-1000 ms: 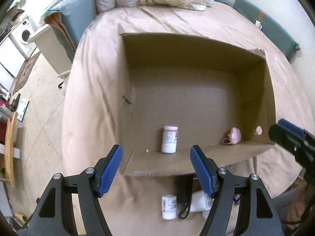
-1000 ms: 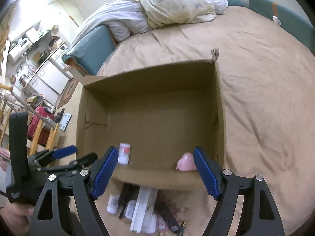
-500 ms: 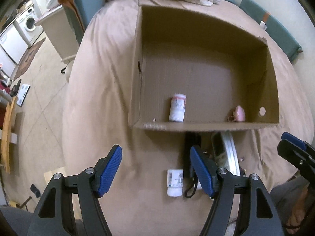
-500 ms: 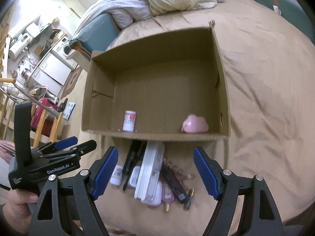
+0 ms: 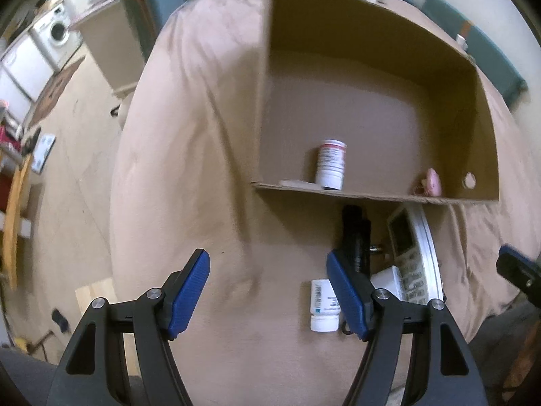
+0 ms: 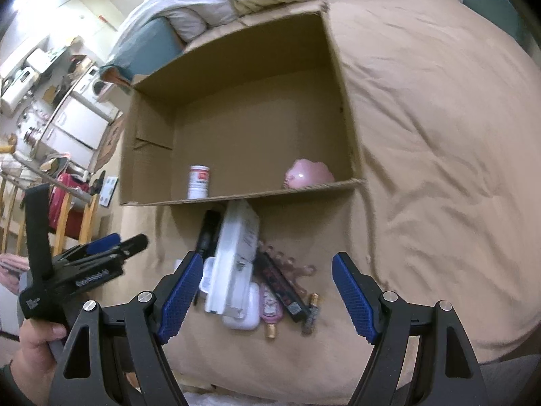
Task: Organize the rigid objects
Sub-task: 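Withdraw both open tools from the box toward the remaining items, then grasp the white tube bottle with the left tool while the right tool grasps the black tube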
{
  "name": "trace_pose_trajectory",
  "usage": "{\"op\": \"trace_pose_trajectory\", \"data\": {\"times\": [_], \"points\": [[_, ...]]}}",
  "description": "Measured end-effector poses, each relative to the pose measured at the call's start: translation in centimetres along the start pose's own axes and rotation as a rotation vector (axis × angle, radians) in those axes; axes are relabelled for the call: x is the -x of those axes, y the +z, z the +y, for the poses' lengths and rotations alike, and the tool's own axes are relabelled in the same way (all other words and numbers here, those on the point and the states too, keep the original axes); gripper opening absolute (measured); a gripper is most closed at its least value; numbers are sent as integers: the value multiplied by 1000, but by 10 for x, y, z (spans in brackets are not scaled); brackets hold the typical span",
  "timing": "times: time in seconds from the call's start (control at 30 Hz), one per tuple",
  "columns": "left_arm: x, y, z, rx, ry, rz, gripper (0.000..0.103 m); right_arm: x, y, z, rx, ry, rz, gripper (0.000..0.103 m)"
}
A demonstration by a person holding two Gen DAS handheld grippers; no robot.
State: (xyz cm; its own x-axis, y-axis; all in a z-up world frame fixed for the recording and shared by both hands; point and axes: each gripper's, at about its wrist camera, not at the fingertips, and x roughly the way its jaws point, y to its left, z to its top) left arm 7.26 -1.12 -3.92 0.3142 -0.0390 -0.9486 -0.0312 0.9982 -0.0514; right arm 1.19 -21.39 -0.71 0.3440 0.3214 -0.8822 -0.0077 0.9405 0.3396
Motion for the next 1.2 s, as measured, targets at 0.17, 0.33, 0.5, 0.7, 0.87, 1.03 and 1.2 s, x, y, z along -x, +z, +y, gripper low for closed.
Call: {"op": "trace_pose_trajectory", "data": {"times": [0.17, 0.33, 0.5, 0.7, 0.87, 1.03, 1.2], "points": [[-11, 5, 9, 44, -22, 38, 69, -12, 3, -22, -120, -15, 46, 83], [-35, -2, -8, -13, -48, 135, 62, -23, 2, -28, -160, 0, 87, 83], [-54, -13, -28, -86, -75, 221, 52, -34, 0, -27, -144, -38, 138, 83], [-60, -12, -30, -91, -89, 235, 47, -68, -8, -9, -16, -92, 276, 52], [-70, -17, -34, -118, -92, 269, 26, -91, -12, 17, 134, -139, 321, 46], [-70, -15, -37, -141, -71, 264, 24, -105, -19, 39, 238, -196, 319, 35], [-63, -9, -33, -115, -45, 237, 24, -101, -21, 46, 259, -207, 301, 20]]}}
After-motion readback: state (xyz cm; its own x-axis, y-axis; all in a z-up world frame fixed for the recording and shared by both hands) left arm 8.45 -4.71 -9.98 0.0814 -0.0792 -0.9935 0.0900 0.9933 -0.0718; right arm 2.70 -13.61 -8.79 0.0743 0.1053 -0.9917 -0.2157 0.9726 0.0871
